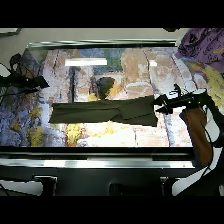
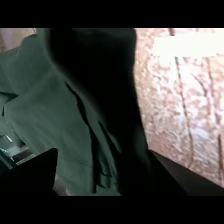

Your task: Fold the clothes and pants, and hang the long-sleeved shirts on hangers.

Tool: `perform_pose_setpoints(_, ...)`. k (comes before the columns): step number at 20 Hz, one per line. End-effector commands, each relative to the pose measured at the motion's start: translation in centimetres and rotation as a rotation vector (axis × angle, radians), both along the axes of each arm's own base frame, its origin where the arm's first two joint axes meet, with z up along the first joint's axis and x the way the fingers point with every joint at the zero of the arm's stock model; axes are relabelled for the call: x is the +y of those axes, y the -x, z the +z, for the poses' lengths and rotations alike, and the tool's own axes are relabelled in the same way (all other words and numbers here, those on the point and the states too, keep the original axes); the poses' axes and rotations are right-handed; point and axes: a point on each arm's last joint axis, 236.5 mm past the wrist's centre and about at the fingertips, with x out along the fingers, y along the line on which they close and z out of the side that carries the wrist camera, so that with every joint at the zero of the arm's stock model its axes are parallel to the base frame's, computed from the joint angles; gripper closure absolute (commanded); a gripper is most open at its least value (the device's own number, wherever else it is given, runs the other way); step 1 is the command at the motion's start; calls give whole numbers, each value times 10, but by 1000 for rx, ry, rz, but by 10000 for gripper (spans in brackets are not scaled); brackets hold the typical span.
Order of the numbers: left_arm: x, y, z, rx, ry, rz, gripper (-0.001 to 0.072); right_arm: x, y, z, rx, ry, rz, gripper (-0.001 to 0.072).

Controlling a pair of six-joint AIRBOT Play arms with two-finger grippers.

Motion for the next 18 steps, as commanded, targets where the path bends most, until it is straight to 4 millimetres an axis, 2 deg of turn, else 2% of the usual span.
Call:
perform_pose_setpoints(1,0,0,0,-1,0,0,-13,20,4,-16,9,37,60,137)
perform_pose_setpoints(2,-1,0,1,-1,2,0,-13,25,7,-18,12,52,84,257)
perform_pose_setpoints(4,-4,0,0,-1,3,-6,-13,33,9,-18,11,62,111,579)
perform_pose_setpoints(5,-7,-1,0,-1,6,-12,-13,34,8,-15,1,66,112,685)
perform_pose_setpoints(7,-22,-3,-1,-3,22,-33,-13,26,3,-1,-8,113,75,685)
perform_pose_setpoints(9,-55,-9,-3,-14,91,-67,-11,9,5,22,-13,210,70,685)
perform_pose_setpoints(12,-134,-14,-19,5,236,-149,-9,-21,2,70,-52,368,40,685)
perform_pose_setpoints(14,-200,-10,-37,33,312,-221,0,-40,1,99,-80,464,12,685)
perform_pose_setpoints(17,-289,1,-60,63,405,-257,308,-53,5,132,-103,531,7,684)
perform_pose_setpoints(18,-319,6,-63,62,448,-262,433,-55,5,141,-111,542,-1,684)
